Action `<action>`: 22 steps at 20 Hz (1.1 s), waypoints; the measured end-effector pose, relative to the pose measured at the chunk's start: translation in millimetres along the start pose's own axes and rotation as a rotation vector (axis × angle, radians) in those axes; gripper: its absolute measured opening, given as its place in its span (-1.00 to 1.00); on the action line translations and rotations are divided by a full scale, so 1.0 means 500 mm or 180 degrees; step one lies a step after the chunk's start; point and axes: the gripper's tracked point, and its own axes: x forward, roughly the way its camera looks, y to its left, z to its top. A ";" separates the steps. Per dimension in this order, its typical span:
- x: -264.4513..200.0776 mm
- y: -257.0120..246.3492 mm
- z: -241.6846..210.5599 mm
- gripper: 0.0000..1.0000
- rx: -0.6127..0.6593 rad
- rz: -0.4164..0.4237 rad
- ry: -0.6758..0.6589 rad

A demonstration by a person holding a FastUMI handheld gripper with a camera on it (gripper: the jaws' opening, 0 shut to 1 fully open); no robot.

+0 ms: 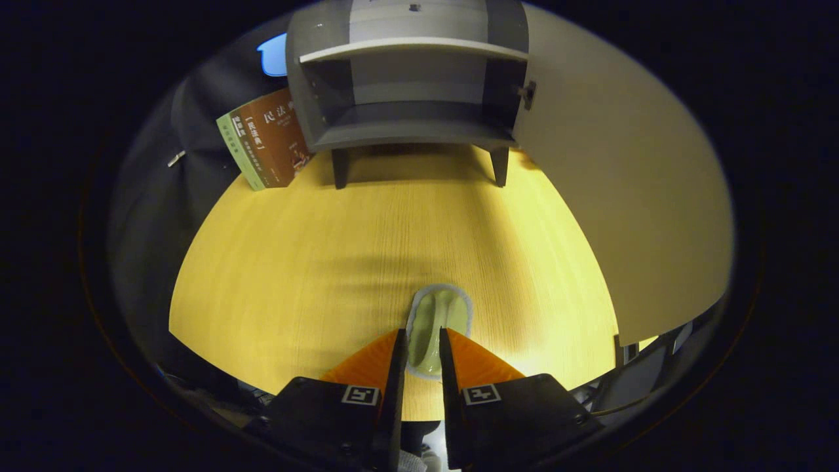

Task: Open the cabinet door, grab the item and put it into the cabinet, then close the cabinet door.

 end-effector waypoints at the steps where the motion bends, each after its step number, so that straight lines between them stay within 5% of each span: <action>1: 0.001 -0.016 -0.004 -0.36 -0.0092 -0.0085 0.0064; 14: 0.019 -0.020 -0.037 -0.33 -0.0322 0.0238 0.0605; 16: 0.017 -0.026 -0.037 -0.61 -0.0397 0.0213 0.0595; 22: -0.018 -0.017 -0.033 -0.61 -0.0280 0.0253 0.0625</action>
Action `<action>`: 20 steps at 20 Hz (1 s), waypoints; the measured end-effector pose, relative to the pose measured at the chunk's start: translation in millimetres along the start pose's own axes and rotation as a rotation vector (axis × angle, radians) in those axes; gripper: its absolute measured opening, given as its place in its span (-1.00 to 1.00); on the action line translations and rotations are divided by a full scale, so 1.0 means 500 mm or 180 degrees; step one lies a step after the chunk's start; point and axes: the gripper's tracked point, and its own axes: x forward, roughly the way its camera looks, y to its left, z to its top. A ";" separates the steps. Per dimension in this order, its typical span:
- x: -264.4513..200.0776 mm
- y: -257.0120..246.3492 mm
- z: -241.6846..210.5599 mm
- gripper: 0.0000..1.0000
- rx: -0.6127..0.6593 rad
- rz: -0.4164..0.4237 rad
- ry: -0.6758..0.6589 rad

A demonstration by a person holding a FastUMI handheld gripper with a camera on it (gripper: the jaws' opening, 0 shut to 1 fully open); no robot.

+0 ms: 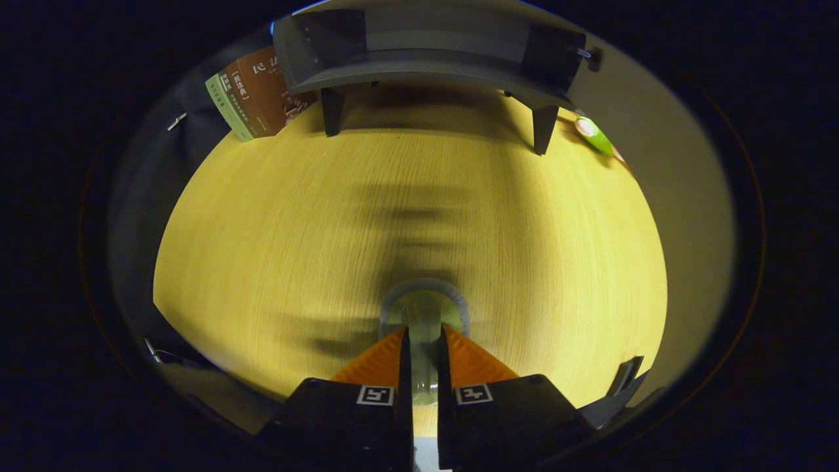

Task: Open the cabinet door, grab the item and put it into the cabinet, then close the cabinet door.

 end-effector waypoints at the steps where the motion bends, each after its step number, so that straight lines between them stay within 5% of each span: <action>1: -0.027 0.013 0.012 -0.62 0.0069 0.0056 -0.0094; 7: -0.250 0.041 0.206 -0.62 0.0314 0.0245 -0.1077; 14: -0.507 0.009 0.516 -0.62 0.0117 0.0096 -0.2305; 20: -0.603 0.005 0.778 -0.62 0.0042 0.0061 -0.2920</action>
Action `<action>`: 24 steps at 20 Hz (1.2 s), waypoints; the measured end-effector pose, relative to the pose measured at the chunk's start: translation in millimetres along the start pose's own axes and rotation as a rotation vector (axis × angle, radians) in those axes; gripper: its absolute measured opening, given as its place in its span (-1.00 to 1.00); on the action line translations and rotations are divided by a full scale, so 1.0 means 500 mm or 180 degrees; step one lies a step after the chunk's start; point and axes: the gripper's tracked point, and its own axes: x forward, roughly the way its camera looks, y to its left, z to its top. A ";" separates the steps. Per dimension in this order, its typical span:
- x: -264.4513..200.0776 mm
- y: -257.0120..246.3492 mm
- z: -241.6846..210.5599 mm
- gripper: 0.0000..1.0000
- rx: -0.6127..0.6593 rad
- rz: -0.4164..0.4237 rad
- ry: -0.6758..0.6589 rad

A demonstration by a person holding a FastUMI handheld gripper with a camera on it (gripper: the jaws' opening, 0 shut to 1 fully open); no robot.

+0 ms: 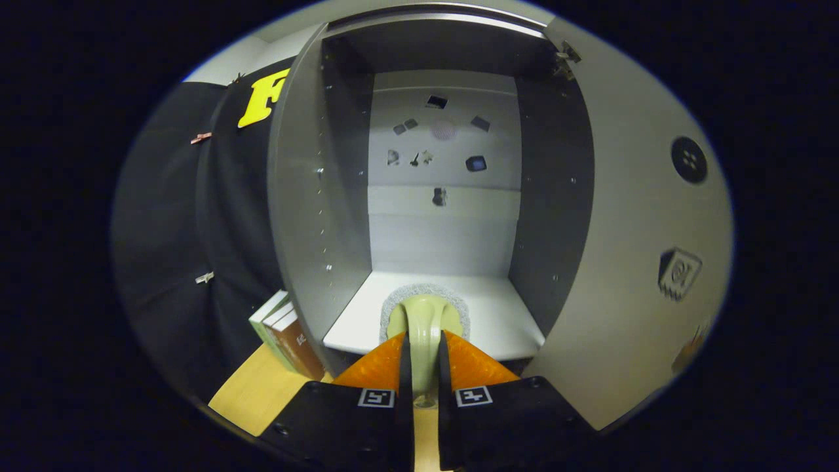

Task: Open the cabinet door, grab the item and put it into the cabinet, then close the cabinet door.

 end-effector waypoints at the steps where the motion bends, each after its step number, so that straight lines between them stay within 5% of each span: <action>1: 0.029 -0.008 0.018 -0.63 0.0013 -0.0022 -0.0037; 10: 0.257 -0.064 -0.029 -0.63 0.0173 -0.0174 0.0146; 20: 0.336 -0.067 -0.049 -0.59 0.0323 -0.0102 0.0144; 24: 0.350 -0.087 -0.029 -0.11 0.0345 -0.0150 -0.0025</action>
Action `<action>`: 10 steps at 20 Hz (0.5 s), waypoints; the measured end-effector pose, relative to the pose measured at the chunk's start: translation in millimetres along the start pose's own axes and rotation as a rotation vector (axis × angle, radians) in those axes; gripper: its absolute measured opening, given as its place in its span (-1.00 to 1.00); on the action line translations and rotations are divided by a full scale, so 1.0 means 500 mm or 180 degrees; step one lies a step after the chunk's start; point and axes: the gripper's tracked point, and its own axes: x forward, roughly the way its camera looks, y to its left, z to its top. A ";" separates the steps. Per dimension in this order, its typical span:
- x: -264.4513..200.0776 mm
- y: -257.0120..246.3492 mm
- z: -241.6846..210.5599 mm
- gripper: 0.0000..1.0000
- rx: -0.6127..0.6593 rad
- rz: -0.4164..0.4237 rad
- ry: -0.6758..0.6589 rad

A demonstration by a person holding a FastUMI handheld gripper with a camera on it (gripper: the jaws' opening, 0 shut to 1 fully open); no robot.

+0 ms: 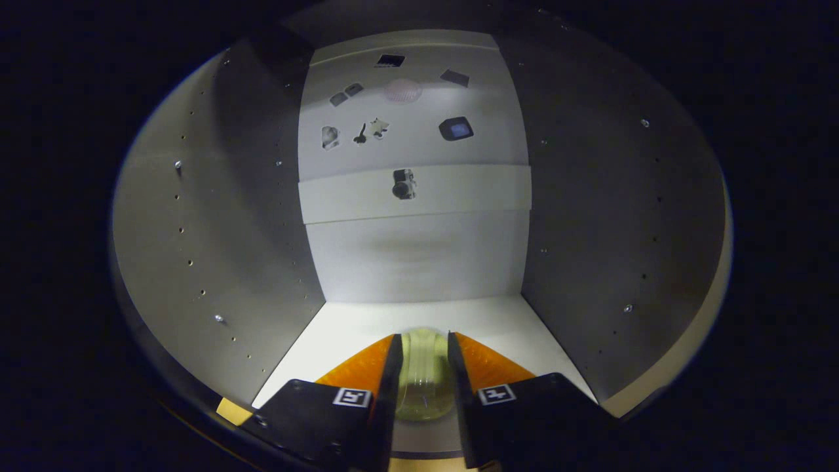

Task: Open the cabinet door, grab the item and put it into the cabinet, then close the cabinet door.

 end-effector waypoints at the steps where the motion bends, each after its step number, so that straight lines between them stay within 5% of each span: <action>1: -0.004 0.002 0.007 0.02 -0.0006 0.0019 -0.0046; 7: -0.112 0.066 0.074 0.24 -0.0399 0.0326 -0.0511; 10: -0.195 0.074 0.116 0.32 -0.0806 0.0214 -0.0809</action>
